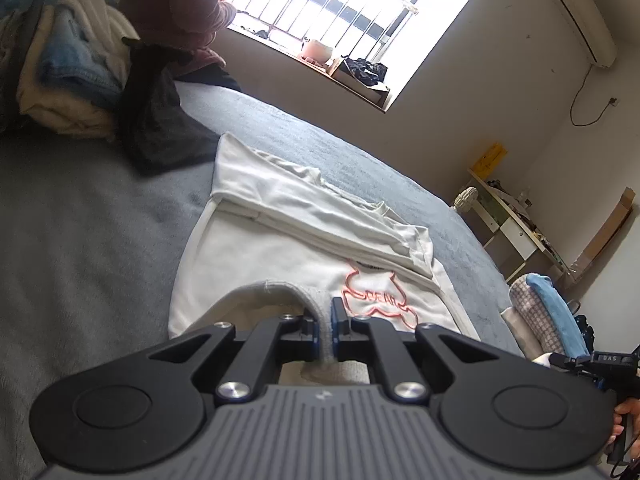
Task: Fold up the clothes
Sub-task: 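Lift the hem with both grippers and fold it toward the collar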
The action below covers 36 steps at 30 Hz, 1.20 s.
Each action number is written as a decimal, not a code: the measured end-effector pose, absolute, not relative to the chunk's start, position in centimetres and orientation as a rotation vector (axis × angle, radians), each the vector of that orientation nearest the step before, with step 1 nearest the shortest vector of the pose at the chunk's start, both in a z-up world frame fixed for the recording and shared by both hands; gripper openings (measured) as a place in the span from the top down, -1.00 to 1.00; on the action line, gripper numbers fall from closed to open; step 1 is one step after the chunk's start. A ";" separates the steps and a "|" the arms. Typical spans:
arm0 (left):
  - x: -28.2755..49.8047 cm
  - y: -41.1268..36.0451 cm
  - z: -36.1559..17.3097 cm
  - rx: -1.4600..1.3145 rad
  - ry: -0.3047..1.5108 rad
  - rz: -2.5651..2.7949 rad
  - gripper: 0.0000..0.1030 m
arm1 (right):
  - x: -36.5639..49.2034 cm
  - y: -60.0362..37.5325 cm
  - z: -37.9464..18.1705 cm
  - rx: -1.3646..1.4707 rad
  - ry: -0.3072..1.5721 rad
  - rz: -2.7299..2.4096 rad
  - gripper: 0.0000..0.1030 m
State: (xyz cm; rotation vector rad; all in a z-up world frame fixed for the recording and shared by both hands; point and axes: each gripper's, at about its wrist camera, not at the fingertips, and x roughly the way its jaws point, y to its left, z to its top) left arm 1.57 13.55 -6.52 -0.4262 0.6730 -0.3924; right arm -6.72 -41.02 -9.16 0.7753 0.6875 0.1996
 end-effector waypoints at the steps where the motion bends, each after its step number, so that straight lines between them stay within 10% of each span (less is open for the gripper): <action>1: 1.9 13.4 -6.5 -0.425 0.671 -0.393 0.87 | -6.5 -41.0 -9.1 0.769 0.677 0.200 0.90; 36: 13.8 12.1 -7.0 -0.437 0.614 -0.350 0.87 | 4.8 -40.4 -9.1 0.719 0.523 0.146 0.90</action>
